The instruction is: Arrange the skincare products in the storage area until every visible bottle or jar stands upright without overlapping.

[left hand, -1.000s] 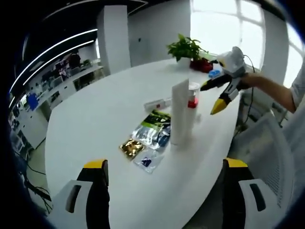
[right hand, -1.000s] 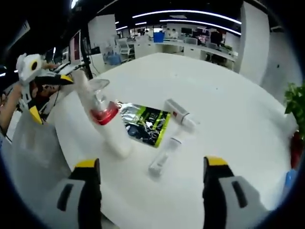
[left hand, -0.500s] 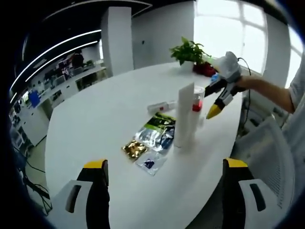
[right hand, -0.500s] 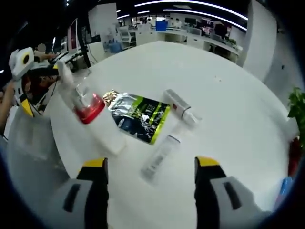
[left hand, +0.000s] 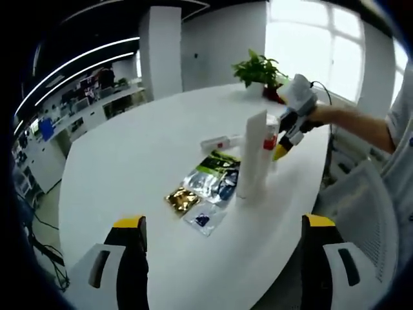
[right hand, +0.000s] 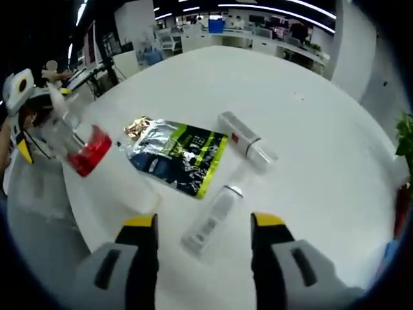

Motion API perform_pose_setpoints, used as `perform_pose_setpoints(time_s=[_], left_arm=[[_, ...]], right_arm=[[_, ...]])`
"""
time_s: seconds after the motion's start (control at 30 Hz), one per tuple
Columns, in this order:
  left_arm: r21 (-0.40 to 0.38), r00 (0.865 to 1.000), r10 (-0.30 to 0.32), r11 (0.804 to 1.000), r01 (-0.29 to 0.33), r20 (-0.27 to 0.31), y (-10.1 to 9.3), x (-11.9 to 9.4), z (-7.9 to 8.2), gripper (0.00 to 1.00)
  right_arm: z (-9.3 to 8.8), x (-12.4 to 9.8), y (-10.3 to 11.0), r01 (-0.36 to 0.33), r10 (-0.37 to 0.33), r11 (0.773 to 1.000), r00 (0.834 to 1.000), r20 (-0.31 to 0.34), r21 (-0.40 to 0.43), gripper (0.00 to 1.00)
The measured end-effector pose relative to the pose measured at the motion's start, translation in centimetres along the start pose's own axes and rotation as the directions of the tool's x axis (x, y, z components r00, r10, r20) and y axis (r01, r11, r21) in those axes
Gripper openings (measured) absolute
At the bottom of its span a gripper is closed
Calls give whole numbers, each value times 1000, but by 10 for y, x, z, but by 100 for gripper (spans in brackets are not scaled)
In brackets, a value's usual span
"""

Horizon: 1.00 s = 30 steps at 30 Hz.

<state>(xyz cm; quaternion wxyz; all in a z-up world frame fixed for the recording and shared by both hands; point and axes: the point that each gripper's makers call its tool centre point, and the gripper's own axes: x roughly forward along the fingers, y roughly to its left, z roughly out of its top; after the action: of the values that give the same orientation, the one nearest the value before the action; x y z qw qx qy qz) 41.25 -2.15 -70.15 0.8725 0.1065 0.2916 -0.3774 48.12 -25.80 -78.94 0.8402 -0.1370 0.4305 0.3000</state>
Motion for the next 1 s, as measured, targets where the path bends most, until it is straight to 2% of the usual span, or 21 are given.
perform_pose_setpoints(time_s=[0.37, 0.67, 0.87, 1.0], left_arm=[[-18, 1000, 30, 999, -30, -6, 8, 0, -2, 97], [-43, 1000, 12, 999, -12, -7, 3, 5, -6, 97], [-53, 1000, 13, 999, -14, -17, 4, 6, -9, 97], [-53, 1000, 9, 999, -10, -17, 3, 5, -7, 97]], right_arm=[[-5, 18, -6, 17, -17, 1000, 998, -66, -4, 48], [-16, 21, -12, 31, -34, 999, 991, -129, -20, 44], [-19, 21, -15, 32, -33, 999, 990, -135, -10, 35], [-23, 23, -16, 34, -34, 999, 988, -151, -6, 34]])
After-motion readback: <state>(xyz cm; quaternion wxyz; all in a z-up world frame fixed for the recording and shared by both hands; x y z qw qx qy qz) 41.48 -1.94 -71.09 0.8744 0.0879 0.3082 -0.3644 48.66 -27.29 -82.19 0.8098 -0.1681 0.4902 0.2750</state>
